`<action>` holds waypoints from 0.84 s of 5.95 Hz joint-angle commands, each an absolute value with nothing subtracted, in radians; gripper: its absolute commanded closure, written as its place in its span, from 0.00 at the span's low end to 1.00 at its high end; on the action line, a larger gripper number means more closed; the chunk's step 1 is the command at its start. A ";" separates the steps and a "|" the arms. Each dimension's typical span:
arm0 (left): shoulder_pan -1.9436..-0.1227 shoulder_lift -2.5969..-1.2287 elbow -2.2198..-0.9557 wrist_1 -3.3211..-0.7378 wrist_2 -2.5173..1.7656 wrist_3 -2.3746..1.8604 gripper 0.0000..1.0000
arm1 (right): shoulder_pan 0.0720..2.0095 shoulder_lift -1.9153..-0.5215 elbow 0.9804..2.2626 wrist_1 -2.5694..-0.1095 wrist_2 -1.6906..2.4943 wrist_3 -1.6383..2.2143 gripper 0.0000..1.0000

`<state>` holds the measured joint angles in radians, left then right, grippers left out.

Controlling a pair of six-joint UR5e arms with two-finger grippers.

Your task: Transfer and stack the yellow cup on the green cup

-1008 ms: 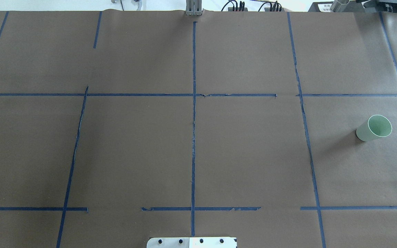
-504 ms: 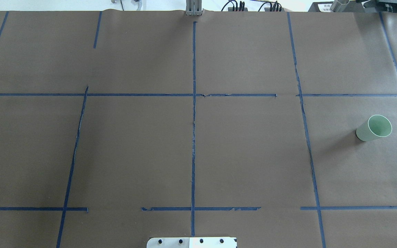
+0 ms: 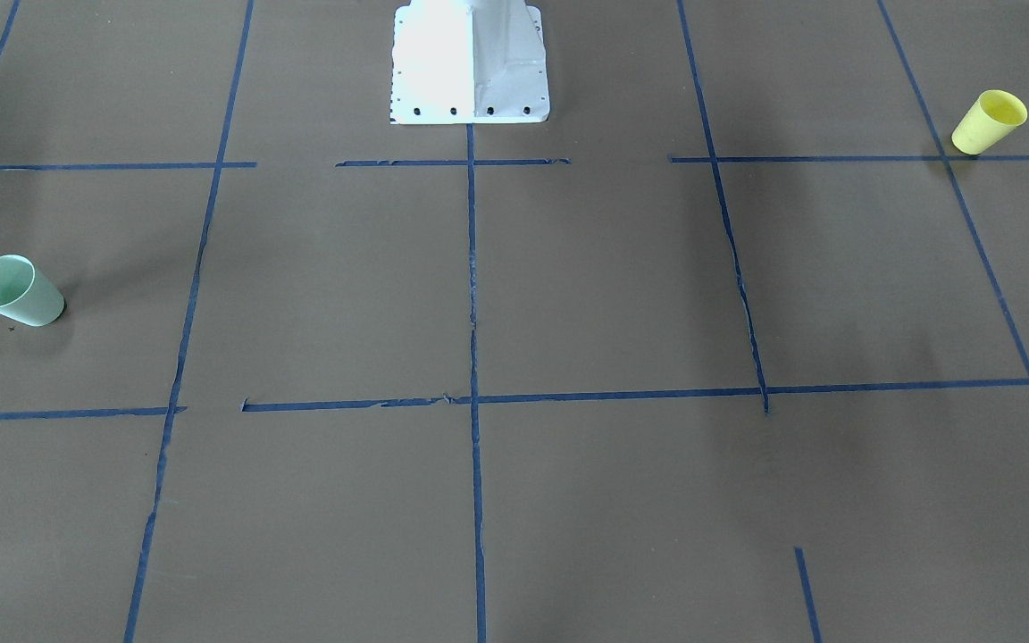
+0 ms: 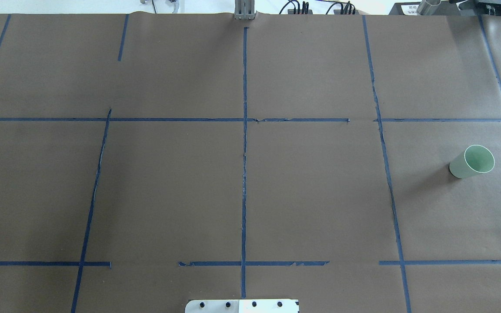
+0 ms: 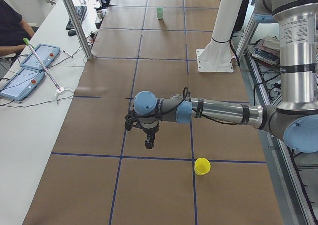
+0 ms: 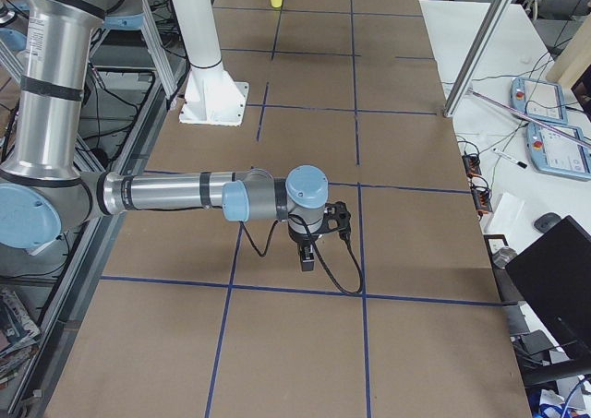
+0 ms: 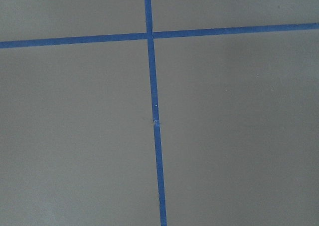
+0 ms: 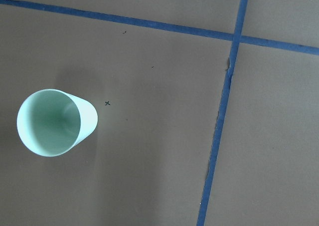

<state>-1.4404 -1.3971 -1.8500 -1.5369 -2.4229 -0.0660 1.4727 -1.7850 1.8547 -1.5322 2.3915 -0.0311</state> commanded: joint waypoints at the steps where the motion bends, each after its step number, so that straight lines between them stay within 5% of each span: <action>1: -1.366 -1.339 -1.945 -1.540 -2.405 -0.393 0.00 | 1.473 -1.787 1.855 -1.532 2.393 -0.028 0.00; 5: -1.084 -1.325 -2.016 -1.549 -2.185 -1.007 0.00 | 1.460 -1.812 1.856 -1.534 2.427 -0.034 0.00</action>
